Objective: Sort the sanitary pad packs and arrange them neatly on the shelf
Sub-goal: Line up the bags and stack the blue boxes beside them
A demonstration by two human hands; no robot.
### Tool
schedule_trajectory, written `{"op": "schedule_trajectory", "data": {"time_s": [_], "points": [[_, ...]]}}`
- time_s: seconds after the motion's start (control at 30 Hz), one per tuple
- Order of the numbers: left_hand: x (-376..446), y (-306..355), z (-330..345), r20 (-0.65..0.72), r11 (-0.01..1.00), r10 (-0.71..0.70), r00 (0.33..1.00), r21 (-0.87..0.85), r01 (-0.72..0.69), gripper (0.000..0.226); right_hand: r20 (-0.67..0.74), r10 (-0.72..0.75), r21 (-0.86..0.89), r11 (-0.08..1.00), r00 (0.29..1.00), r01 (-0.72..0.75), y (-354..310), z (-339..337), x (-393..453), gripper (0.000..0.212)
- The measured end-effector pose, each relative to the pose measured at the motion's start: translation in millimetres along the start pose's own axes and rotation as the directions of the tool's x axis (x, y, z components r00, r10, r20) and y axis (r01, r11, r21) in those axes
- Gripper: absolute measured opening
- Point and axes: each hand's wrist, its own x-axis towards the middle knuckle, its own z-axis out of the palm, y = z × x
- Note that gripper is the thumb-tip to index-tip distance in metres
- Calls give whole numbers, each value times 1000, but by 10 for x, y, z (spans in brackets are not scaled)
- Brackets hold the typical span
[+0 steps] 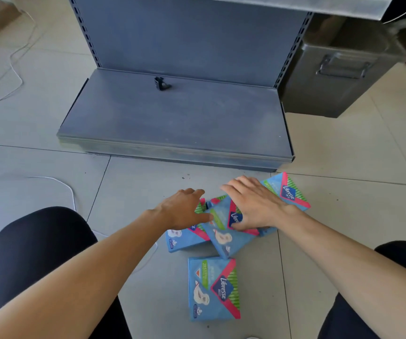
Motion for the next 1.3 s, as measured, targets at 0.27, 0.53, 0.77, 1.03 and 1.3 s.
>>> {"op": "schedule_trajectory", "data": {"time_s": [0.27, 0.53, 0.77, 1.03, 1.3], "points": [[122, 22, 155, 44, 998, 54, 998, 28, -56, 74, 33, 41, 41, 998, 999, -43, 15, -1, -40, 69], [181, -71, 264, 11, 993, 84, 996, 82, -84, 70, 173, 241, 153, 951, 955, -268, -319, 163, -58, 108], [136, -43, 247, -29, 994, 86, 996, 73, -83, 66, 40, 168, 80, 982, 985, -171, -298, 255, -72, 125], [74, 4, 78, -99, 768, -114, 989, -640, 25, 30, -177, 8, 72, 997, 984, 5, -280, 129, 29, 110], [-37, -153, 27, 10, 345, -274, 962, -932, 108, 14, -146, 51, 144, 989, 988, -30, -306, 88, 106, 114]]}}
